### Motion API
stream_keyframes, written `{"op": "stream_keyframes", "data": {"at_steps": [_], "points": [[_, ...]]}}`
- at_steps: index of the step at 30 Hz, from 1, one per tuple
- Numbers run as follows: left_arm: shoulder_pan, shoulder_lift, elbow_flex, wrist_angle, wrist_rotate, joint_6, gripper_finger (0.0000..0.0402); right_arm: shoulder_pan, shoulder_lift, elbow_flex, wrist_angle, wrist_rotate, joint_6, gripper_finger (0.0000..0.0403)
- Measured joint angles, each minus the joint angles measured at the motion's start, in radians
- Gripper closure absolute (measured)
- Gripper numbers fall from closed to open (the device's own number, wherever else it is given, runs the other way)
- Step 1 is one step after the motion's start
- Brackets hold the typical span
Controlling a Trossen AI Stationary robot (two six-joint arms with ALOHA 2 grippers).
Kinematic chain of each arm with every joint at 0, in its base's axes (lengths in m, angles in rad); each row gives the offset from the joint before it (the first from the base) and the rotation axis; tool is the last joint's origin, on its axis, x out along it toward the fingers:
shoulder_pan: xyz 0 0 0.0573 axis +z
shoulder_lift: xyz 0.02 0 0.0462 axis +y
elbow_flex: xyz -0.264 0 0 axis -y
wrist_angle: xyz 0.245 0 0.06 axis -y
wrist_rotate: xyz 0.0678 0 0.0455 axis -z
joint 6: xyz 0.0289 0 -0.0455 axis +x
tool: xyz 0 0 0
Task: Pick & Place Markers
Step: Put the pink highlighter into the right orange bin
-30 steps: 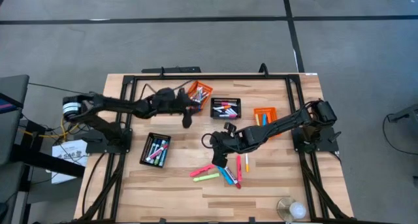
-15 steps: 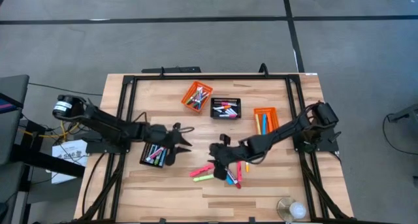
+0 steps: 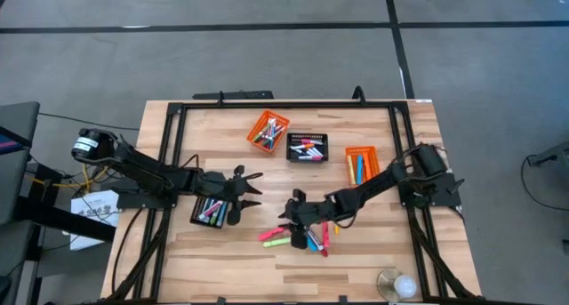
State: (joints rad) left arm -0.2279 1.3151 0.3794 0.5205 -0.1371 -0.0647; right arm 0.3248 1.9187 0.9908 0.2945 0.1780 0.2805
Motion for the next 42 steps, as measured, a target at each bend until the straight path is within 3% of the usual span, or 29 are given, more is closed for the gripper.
{"op": "stream_keyframes", "data": {"at_steps": [7,25,29,34,39,42], "points": [[0.000,0.004,0.001,0.012,-0.028,0.013,0.0214,-0.006,0.099,0.092,-0.107,-0.030,-0.029,0.0274],[0.001,0.009,0.001,0.019,-0.038,0.015,0.0223,-0.005,0.085,0.135,-0.162,-0.078,-0.027,0.0274],[0.001,0.009,0.001,0.019,-0.038,0.015,0.0226,0.005,0.076,0.195,-0.417,-0.075,0.019,0.0274],[0.001,0.009,0.001,0.019,-0.039,0.015,0.0226,0.016,0.058,0.312,-0.883,-0.072,0.313,0.0274],[0.001,0.010,0.001,0.019,-0.039,0.012,0.0229,0.043,0.054,0.352,-0.997,0.017,0.374,0.0274],[0.001,0.010,0.001,0.019,-0.038,0.007,0.0230,0.055,0.044,0.367,-1.037,0.007,0.433,0.0274]]}}
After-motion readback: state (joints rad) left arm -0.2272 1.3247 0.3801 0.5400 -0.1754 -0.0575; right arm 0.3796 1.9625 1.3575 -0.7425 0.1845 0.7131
